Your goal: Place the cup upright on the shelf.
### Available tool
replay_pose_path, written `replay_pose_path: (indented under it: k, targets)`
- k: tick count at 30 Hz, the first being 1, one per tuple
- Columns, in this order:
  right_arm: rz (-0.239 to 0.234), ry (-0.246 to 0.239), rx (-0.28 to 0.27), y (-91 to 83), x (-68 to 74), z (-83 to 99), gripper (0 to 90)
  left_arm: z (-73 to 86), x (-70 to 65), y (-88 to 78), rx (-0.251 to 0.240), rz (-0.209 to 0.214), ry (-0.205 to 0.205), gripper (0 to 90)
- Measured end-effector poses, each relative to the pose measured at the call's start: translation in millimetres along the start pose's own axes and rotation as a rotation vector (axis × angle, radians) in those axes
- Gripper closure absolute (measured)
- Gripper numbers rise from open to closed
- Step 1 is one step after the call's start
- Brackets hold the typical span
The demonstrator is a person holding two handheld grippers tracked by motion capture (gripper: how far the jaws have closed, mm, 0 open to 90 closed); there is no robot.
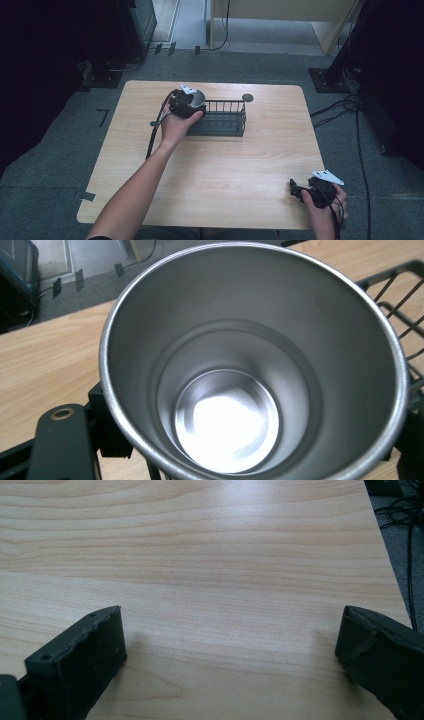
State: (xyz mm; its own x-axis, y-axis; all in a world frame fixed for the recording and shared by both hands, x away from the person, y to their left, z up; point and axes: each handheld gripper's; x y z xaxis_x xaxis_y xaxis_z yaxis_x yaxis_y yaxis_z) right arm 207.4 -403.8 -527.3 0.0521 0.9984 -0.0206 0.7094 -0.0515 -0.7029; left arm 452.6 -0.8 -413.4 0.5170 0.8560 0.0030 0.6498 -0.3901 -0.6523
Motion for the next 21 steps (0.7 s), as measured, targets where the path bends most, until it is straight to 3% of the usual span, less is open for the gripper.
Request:
replay_pose_path:
  k: [3,10,21]
  targets:
    - [0.0,0.0,0.0,0.0,0.0,0.0,0.0,5.5,2.4,6.8,0.027,-0.009,-0.004,19.1]
    - [0.0,0.001,0.0,0.0,0.0,0.0,0.0,8.5,0.4,10.2,0.037,-0.01,0.0,19.1]
    - [0.0,0.001,0.001,0.0,0.1,0.0,0.0,12.3,-3.8,11.4,0.048,-0.025,0.038,18.8]
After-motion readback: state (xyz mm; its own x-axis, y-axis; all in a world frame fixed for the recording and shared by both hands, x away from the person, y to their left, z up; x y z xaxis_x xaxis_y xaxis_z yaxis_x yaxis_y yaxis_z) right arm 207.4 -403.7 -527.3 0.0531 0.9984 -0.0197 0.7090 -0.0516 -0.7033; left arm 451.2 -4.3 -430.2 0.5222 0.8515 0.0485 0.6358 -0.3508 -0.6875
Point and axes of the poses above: each handheld gripper's, and its own axes: y roughly forward along the jaws, z roughly out of its underside, x roughly to its left, and after that the axes turned 4 degrees about z, right-handed
